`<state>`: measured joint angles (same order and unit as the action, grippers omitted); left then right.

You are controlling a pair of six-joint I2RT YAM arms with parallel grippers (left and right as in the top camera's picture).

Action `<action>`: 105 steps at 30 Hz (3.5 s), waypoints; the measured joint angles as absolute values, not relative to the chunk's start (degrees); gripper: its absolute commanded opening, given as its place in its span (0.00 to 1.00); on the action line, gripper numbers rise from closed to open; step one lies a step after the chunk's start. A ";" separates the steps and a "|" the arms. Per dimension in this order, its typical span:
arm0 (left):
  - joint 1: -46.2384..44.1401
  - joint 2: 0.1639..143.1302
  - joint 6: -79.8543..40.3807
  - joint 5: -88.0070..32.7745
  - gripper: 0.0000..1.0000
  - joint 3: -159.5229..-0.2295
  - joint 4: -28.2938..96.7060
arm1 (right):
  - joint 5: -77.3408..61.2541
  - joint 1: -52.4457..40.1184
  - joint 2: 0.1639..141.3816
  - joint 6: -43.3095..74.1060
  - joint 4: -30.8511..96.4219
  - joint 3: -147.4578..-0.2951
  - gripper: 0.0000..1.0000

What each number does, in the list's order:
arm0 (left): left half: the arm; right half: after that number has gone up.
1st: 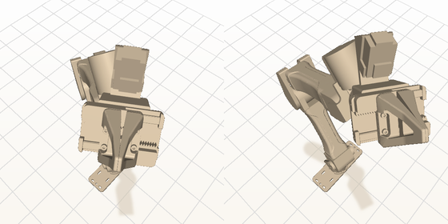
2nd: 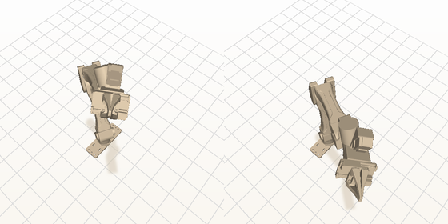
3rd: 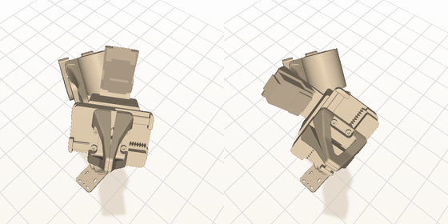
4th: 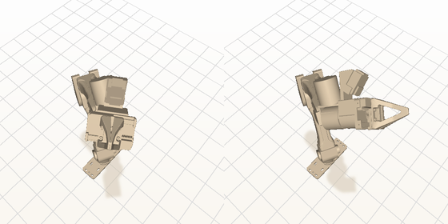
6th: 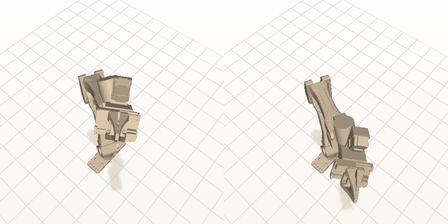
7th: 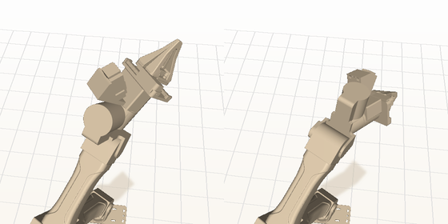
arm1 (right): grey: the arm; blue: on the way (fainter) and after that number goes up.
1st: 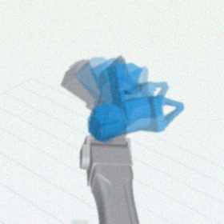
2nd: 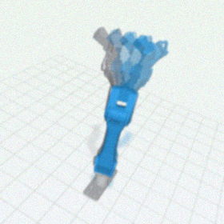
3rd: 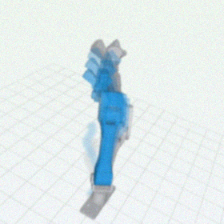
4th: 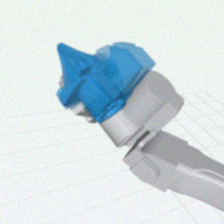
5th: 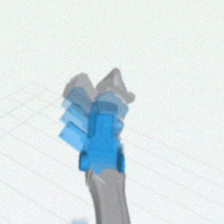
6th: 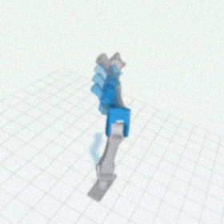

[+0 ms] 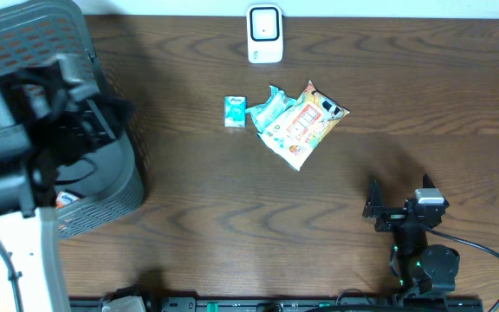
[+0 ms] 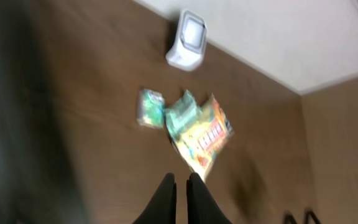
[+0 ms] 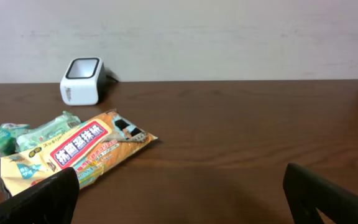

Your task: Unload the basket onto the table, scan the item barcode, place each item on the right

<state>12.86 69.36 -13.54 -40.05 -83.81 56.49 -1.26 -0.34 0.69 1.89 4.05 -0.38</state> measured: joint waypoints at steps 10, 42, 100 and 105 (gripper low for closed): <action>-2.83 79.02 -15.97 -15.03 0.07 -83.64 63.02 | -1.26 -0.34 0.69 1.89 4.03 -0.38 0.99; -4.49 78.72 -24.49 39.40 0.08 -88.20 69.73 | -1.26 -0.34 0.69 1.89 4.05 -0.38 0.99; 42.33 106.41 -30.11 25.58 0.72 -71.79 49.01 | -1.26 -0.34 0.69 1.89 4.05 -0.38 0.99; 42.68 106.41 -27.57 25.56 0.68 -69.65 45.10 | -1.26 -0.34 0.69 1.89 4.05 -0.38 0.99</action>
<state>42.68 106.41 -27.57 25.56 -69.65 45.10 -1.26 -0.34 0.69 1.89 4.05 -0.38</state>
